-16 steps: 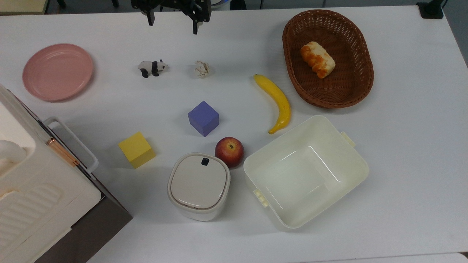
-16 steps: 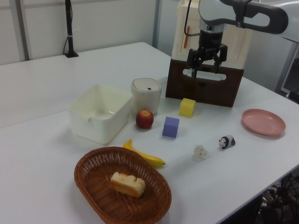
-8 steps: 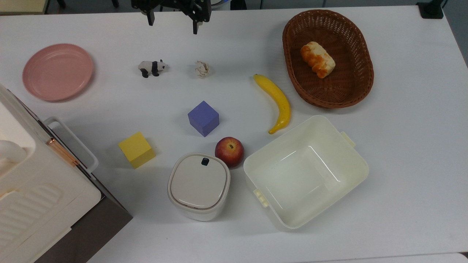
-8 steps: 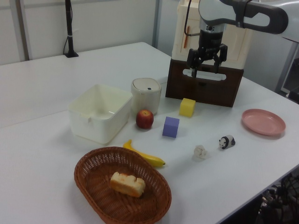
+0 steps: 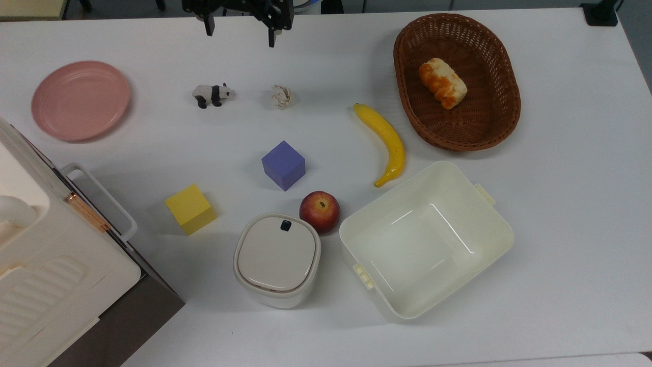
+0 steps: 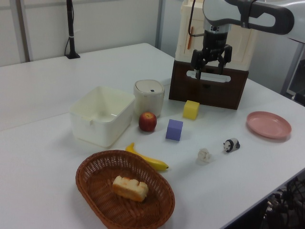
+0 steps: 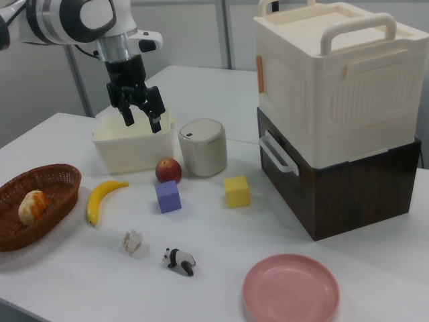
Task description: Slide the drawer open
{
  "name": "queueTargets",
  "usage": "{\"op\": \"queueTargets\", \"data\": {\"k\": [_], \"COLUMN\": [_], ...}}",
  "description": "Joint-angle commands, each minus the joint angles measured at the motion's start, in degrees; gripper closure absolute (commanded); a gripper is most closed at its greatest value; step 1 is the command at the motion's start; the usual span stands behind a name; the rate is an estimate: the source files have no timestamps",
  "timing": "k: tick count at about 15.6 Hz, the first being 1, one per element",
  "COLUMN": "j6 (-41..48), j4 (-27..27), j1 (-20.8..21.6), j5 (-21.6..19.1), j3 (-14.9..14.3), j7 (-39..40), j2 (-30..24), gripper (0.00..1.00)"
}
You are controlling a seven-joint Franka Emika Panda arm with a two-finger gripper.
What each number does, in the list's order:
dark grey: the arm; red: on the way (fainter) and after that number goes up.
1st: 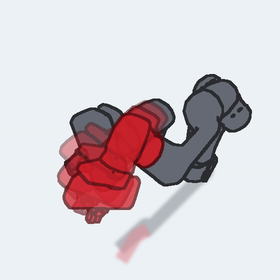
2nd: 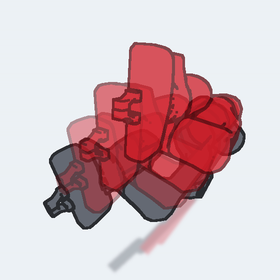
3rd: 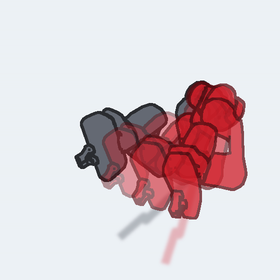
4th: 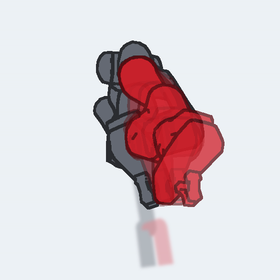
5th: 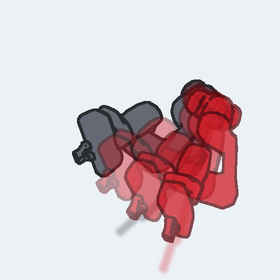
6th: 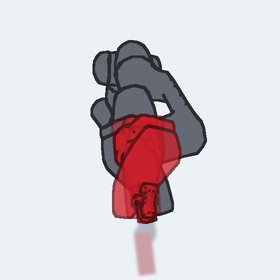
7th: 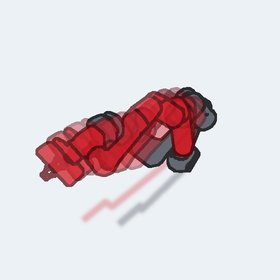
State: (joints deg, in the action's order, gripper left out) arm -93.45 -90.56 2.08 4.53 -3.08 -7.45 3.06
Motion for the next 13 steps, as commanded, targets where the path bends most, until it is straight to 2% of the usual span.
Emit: {"op": "queueTargets", "data": {"k": [1, 13], "j6": [1.34, 0.29], "j4": [0.91, 0.91], "j1": [-0.59, -0.41], "j5": [-1.19, -1.1], "j3": [0.53, 1.49], "j7": [1.47, 1.38], "j2": [0.1, -0.07], "gripper": [0.0, 0.0]}}
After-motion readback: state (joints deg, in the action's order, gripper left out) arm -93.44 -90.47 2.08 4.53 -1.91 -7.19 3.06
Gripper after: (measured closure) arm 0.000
